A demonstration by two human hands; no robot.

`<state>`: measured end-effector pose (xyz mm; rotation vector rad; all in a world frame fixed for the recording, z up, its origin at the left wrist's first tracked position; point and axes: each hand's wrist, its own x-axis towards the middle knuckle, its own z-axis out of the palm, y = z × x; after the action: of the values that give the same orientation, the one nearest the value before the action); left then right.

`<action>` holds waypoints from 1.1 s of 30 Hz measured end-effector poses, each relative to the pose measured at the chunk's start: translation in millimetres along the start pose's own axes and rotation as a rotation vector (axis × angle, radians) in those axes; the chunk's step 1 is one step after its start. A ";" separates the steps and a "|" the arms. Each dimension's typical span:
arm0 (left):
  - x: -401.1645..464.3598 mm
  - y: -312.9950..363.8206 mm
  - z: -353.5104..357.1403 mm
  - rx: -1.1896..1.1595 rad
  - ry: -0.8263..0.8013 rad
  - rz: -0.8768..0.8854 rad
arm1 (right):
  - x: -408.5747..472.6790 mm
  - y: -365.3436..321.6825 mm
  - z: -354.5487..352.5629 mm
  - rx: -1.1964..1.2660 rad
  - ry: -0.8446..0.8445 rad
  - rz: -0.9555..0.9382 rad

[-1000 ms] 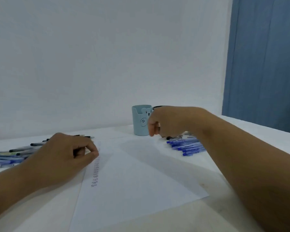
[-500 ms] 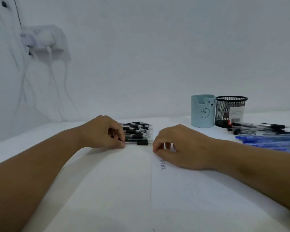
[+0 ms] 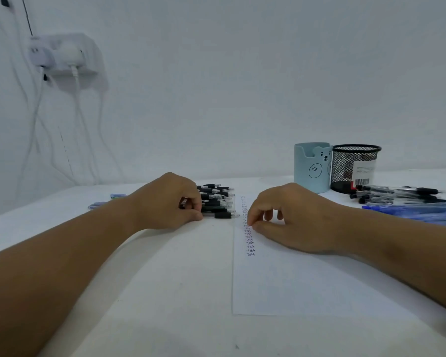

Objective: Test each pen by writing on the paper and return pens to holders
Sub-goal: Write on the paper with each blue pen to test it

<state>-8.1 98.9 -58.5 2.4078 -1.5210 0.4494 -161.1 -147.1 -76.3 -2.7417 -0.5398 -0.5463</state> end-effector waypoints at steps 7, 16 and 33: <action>2.9 2.6 5.0 -0.036 -0.012 0.013 | 2.8 4.3 4.6 -0.016 0.092 0.075; 8.2 24.1 9.1 -0.140 -0.031 0.019 | 8.4 1.3 8.9 0.141 0.341 0.147; 7.0 38.0 4.8 -0.901 0.338 -0.333 | 3.3 18.4 -3.2 0.092 0.362 0.333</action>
<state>-39.2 75.3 -58.2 1.6982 -0.8665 0.0530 -151.7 -163.6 -75.9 -2.4856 -0.0196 -0.8760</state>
